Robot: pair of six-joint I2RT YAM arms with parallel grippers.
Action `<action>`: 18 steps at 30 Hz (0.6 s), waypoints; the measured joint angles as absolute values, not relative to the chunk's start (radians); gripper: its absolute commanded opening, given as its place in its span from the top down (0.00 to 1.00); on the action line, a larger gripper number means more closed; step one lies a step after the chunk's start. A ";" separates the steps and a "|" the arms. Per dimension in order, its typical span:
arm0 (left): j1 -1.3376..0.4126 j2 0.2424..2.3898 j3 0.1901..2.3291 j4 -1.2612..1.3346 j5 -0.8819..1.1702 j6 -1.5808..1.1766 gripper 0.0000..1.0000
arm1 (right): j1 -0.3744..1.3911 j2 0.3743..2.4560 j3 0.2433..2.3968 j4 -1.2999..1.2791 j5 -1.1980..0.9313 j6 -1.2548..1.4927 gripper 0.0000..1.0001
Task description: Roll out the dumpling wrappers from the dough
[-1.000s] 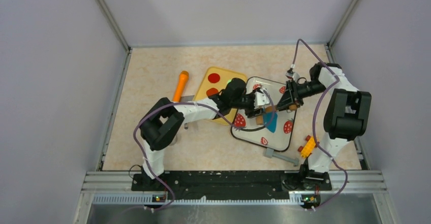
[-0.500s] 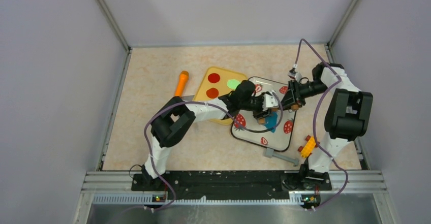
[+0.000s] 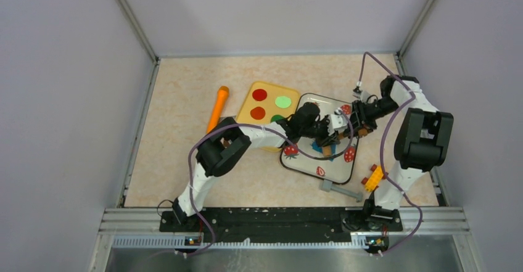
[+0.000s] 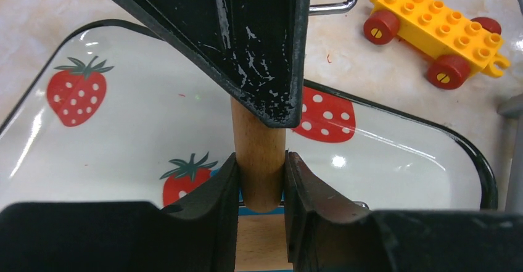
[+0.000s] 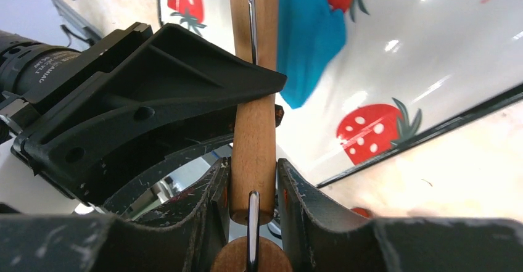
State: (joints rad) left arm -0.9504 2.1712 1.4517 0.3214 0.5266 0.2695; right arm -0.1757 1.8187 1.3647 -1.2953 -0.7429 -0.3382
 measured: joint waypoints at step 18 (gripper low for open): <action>-0.957 2.372 1.647 0.421 0.633 0.133 1.00 | -0.213 1.737 1.322 -1.198 -0.556 -0.286 1.00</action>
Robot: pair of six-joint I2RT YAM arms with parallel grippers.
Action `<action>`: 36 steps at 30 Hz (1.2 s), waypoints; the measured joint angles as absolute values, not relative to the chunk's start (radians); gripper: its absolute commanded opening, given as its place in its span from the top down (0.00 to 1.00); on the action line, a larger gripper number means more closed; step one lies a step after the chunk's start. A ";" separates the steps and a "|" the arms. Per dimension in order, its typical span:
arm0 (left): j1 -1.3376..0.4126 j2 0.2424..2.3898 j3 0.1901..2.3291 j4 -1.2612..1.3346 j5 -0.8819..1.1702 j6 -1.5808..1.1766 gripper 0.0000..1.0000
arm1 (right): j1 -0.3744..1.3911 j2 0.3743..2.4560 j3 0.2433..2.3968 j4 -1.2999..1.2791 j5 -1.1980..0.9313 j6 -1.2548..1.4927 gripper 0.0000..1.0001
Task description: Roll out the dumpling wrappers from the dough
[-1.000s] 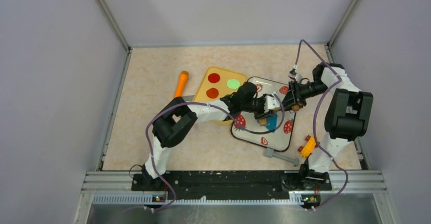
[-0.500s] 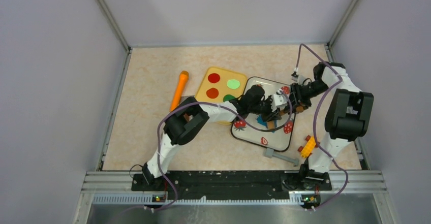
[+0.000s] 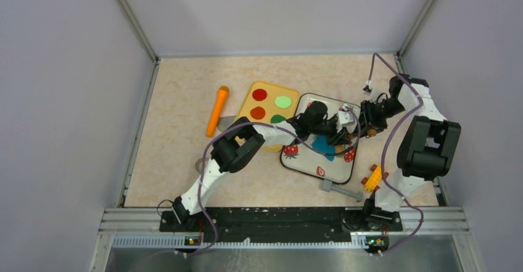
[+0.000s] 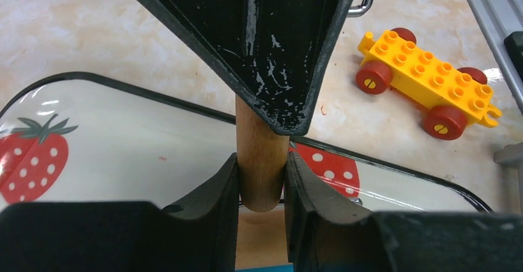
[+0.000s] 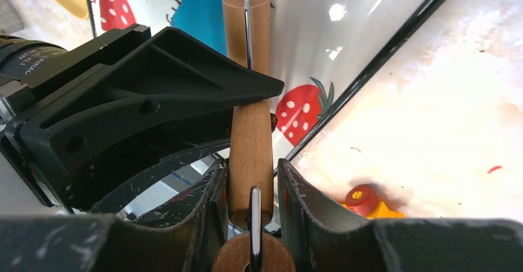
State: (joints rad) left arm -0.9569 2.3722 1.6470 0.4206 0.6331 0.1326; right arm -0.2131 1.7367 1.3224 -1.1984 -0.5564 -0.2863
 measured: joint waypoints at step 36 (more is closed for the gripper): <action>-0.931 2.337 1.615 0.393 0.636 0.125 1.00 | -0.183 1.649 1.236 -1.071 -0.588 -0.249 1.00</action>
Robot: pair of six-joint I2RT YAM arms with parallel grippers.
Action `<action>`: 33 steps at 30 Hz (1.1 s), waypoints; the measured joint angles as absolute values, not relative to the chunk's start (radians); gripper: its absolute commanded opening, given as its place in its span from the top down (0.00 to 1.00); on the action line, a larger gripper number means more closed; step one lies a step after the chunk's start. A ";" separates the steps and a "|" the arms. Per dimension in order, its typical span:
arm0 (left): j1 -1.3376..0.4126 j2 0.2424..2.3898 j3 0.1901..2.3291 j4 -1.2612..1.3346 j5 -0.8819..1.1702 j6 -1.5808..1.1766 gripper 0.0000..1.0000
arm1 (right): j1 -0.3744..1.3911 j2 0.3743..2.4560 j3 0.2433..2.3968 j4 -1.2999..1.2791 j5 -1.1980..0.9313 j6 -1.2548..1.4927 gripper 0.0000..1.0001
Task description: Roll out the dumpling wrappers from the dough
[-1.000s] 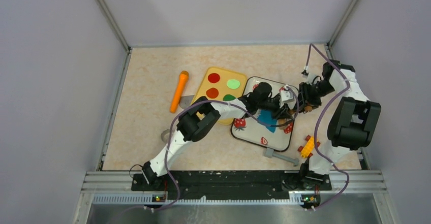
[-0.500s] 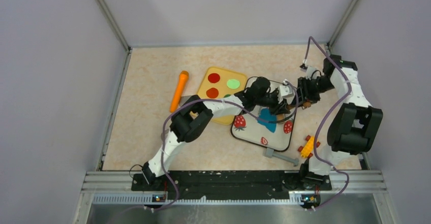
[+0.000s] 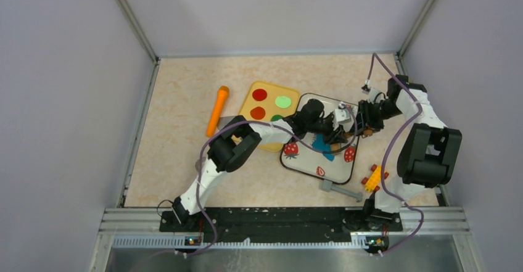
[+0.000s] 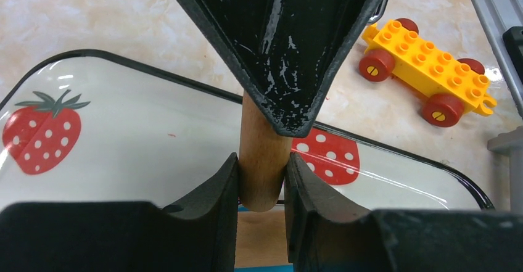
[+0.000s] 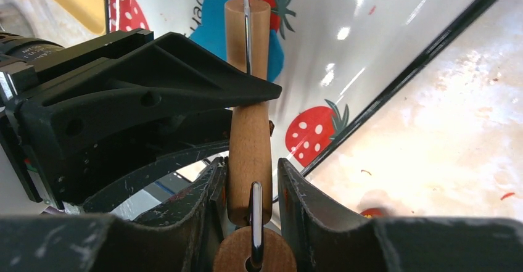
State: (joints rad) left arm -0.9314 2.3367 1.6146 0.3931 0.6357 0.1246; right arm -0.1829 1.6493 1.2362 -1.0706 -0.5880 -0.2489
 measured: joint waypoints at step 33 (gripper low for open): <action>-0.862 2.314 1.637 0.292 0.677 0.023 1.00 | -0.097 1.771 1.394 -1.120 -0.646 -0.287 1.00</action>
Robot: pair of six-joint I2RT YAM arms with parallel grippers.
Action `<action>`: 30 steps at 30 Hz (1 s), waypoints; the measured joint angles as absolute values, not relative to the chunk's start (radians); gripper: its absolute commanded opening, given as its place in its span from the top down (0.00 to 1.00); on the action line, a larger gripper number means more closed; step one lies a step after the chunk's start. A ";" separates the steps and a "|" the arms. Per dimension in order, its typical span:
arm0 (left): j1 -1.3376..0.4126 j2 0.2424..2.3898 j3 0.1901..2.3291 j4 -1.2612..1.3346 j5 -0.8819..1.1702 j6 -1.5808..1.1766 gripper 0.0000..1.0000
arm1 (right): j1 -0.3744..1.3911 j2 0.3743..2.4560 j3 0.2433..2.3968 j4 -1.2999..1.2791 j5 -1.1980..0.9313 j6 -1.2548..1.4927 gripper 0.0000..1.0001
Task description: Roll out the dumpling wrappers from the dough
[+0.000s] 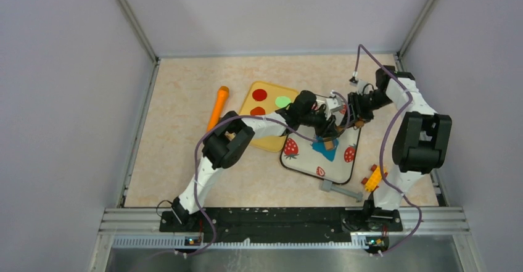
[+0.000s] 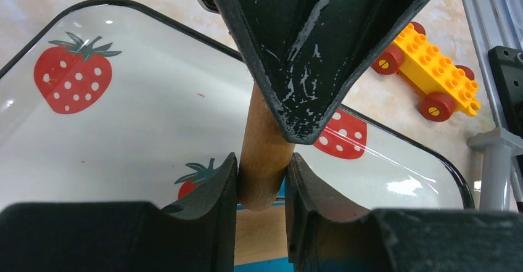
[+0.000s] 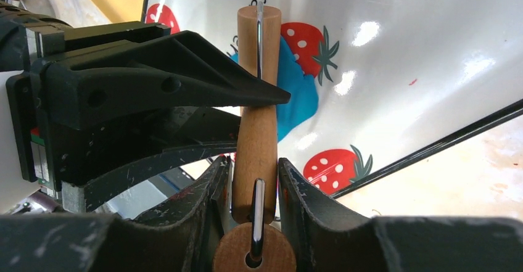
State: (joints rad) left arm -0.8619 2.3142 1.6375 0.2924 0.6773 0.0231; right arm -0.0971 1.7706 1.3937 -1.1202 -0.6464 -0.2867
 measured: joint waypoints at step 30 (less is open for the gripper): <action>-0.897 2.574 1.997 0.310 0.770 -0.115 1.00 | -0.281 1.827 1.429 -1.153 -0.616 -0.282 1.00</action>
